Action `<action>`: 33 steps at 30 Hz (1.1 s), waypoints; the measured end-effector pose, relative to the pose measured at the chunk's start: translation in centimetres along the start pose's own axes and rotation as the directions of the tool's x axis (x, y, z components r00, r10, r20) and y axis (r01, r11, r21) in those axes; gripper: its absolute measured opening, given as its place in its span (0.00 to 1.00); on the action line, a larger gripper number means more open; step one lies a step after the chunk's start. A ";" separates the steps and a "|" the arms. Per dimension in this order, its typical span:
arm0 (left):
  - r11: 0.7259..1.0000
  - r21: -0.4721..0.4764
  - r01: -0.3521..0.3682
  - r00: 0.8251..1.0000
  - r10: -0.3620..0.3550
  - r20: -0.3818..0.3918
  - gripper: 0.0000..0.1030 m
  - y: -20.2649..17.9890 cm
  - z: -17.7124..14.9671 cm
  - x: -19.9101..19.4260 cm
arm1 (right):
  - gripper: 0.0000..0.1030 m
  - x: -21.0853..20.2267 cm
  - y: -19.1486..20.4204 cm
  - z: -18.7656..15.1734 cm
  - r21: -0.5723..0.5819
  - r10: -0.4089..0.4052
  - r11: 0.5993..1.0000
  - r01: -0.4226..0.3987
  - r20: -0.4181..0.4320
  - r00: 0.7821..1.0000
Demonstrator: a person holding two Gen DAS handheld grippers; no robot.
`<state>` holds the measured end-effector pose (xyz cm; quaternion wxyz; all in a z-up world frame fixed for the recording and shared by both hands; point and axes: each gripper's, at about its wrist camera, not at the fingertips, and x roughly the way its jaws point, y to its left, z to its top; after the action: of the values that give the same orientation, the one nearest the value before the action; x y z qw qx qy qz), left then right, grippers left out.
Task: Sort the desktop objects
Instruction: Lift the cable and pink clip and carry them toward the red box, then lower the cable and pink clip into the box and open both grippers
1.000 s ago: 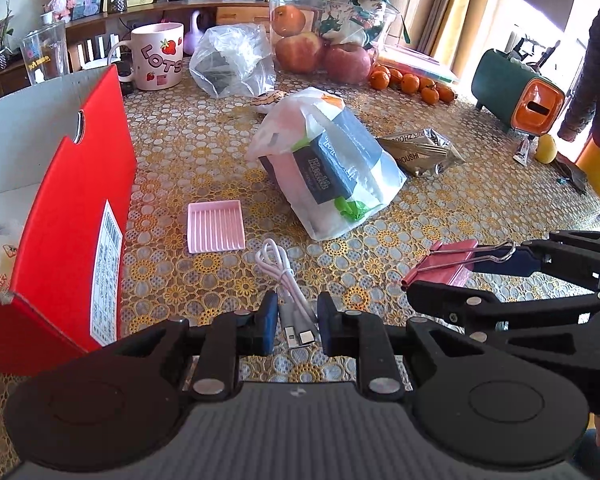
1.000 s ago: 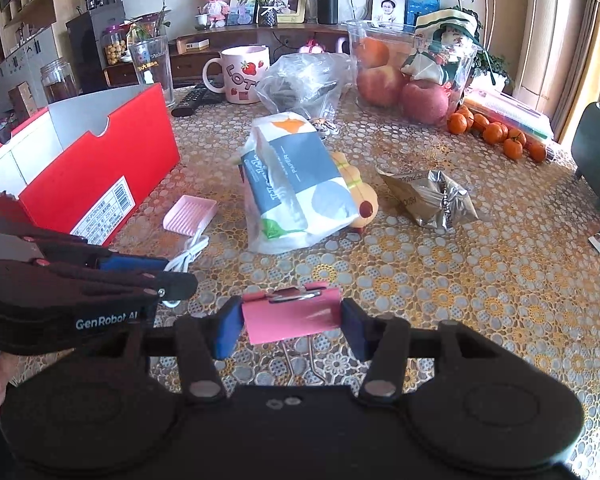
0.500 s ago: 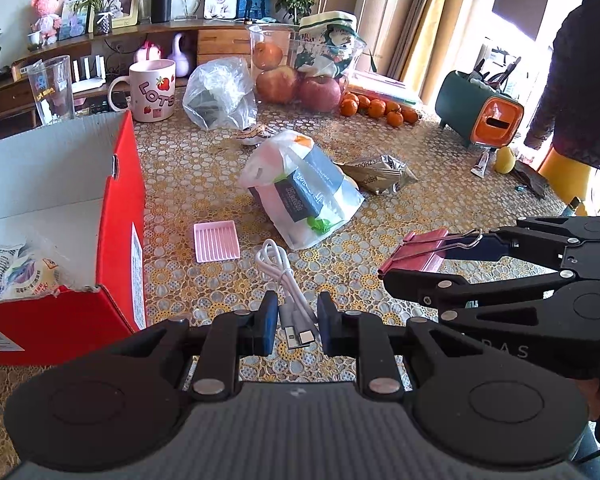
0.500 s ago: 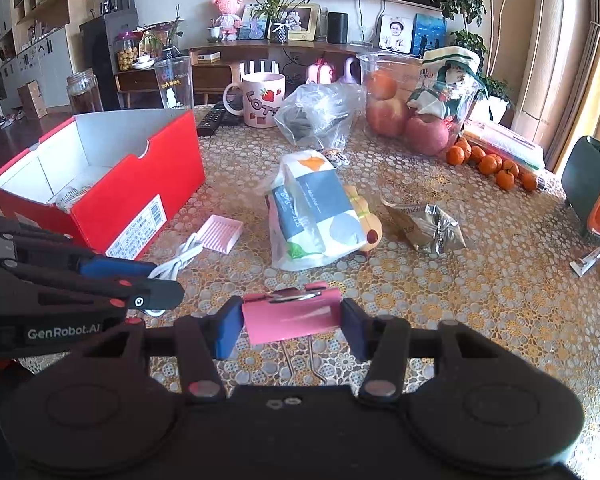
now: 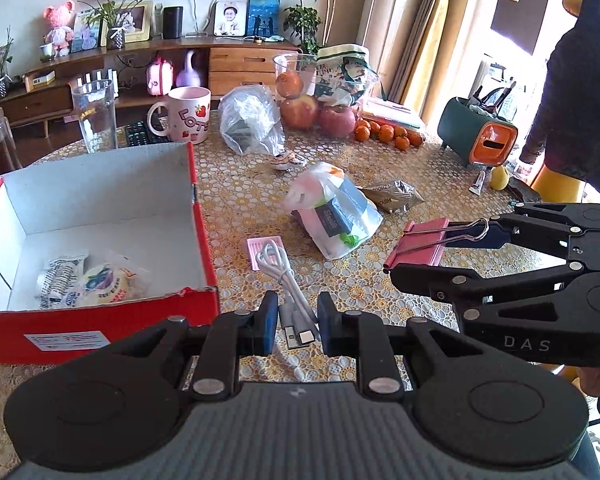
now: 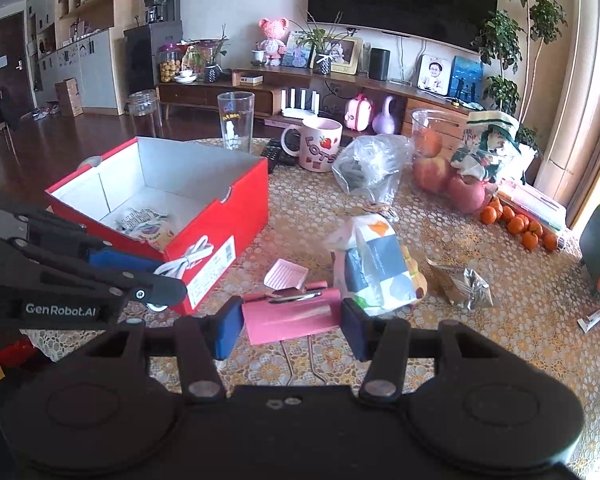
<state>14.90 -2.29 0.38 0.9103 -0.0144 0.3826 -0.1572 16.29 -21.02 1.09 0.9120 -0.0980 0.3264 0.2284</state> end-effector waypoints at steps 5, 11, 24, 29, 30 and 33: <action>1.000 -0.004 -0.020 1.000 0.020 0.015 0.19 2.1 0.3 -1.7 | 0.51 0.1 2.3 1.5 -0.026 0.036 0.999 -0.036 0.015 0.999; 0.998 -0.033 -0.059 0.998 0.060 0.034 0.19 5.4 1.0 -3.1 | 0.51 1.1 4.9 3.3 -0.056 0.071 0.996 -0.070 0.022 0.997; 0.984 -0.044 -0.171 0.985 0.171 -0.001 0.19 13.2 1.9 -4.3 | 0.51 5.3 10.1 7.3 -0.127 0.114 0.985 -0.113 0.003 0.993; 0.981 -0.028 -0.192 0.981 0.192 -0.010 0.19 15.3 2.4 -4.3 | 0.51 7.0 11.2 8.2 -0.128 0.125 0.984 -0.126 -0.015 0.992; 0.981 -0.026 -0.193 0.981 0.193 -0.014 0.19 15.7 2.6 -4.2 | 0.51 7.3 11.3 8.3 -0.128 0.127 0.984 -0.128 -0.019 0.992; 0.980 -0.023 -0.197 0.980 0.196 -0.029 0.19 16.6 3.2 -3.6 | 0.51 8.2 11.5 8.8 -0.130 0.125 0.983 -0.128 -0.031 0.992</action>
<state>19.35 14.22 2.66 0.9160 0.0138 0.3962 -0.0619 21.22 -5.16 2.24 0.8833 -0.1398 0.3267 0.3059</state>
